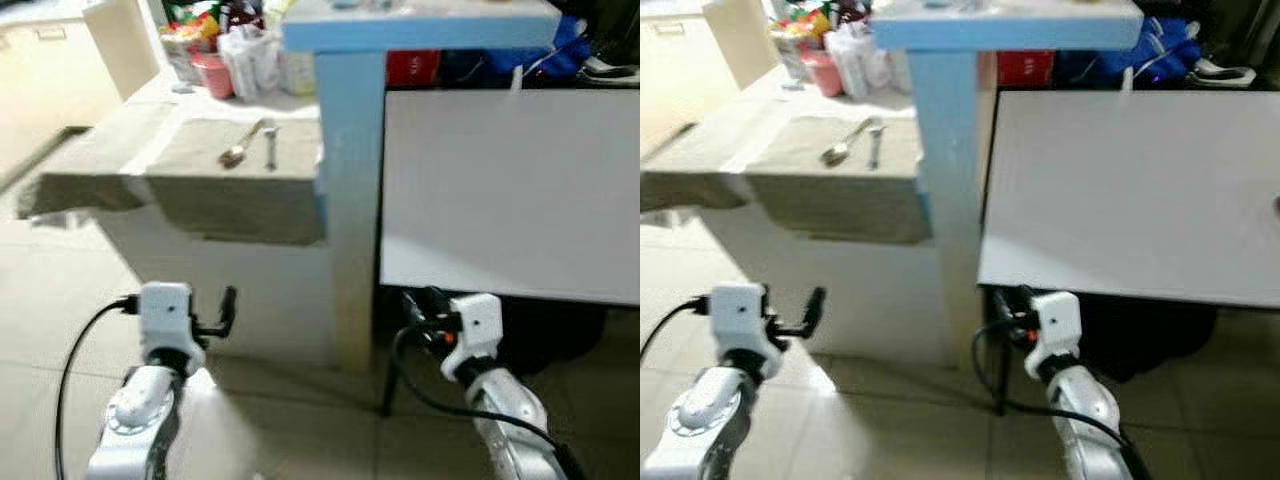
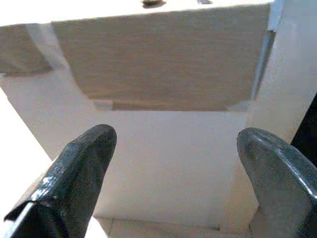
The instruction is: Setting the table
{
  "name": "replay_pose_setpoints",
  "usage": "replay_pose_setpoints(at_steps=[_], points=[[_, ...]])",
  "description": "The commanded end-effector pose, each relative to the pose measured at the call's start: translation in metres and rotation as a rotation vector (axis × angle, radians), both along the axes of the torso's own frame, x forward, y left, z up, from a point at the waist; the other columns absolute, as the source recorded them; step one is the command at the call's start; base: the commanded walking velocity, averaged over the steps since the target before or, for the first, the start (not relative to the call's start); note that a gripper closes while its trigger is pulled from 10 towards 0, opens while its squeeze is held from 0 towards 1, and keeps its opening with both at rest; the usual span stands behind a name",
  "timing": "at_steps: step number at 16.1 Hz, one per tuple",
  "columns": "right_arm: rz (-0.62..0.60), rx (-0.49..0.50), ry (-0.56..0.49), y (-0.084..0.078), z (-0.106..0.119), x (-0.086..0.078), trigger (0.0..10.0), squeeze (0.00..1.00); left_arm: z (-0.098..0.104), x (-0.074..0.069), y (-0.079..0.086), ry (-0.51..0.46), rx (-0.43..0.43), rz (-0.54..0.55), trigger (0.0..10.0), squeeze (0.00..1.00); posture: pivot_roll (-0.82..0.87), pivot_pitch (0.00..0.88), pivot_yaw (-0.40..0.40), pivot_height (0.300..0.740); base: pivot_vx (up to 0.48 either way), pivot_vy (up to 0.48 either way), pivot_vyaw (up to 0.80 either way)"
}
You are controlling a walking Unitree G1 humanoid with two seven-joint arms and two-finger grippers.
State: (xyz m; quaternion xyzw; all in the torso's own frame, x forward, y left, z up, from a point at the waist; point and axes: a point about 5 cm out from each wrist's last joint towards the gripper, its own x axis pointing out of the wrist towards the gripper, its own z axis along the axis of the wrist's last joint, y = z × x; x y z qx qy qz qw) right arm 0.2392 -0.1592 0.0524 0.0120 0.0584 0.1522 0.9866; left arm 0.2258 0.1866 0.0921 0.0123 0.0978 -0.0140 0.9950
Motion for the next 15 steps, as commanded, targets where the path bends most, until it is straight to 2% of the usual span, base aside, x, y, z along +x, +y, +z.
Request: replay_pose_setpoints(at_steps=[1,5,9,13,15], points=[[0.012,0.001,-0.032,0.001,0.007,0.005,10.0,0.00,0.000,0.003,0.004,-0.001,0.014,0.013,10.0,0.00,-0.16,0.000,0.101,0.740,0.000,0.480,0.00],[0.009,0.002,-0.045,0.001,0.011,0.005,10.0,0.00,0.001,0.007,0.007,0.009,-0.011,0.036,10.0,0.00,-0.16,0.000,0.105,0.740,0.000,0.480,0.00],[0.011,0.002,-0.054,0.003,0.014,0.005,10.0,0.00,0.005,0.015,0.004,-0.015,0.019,0.018,10.0,0.00,-0.17,0.000,0.104,0.740,0.000,0.480,0.00],[0.008,0.001,-0.062,0.004,0.018,0.006,10.0,0.00,0.011,0.020,0.004,-0.044,0.038,0.025,10.0,0.00,-0.17,0.000,0.106,0.740,0.000,0.000,0.00],[0.008,0.000,-0.062,0.005,0.019,0.007,10.0,0.00,0.012,0.021,0.005,-0.052,0.036,0.050,10.0,0.00,-0.17,0.000,0.104,0.740,0.339,0.127,0.00]])
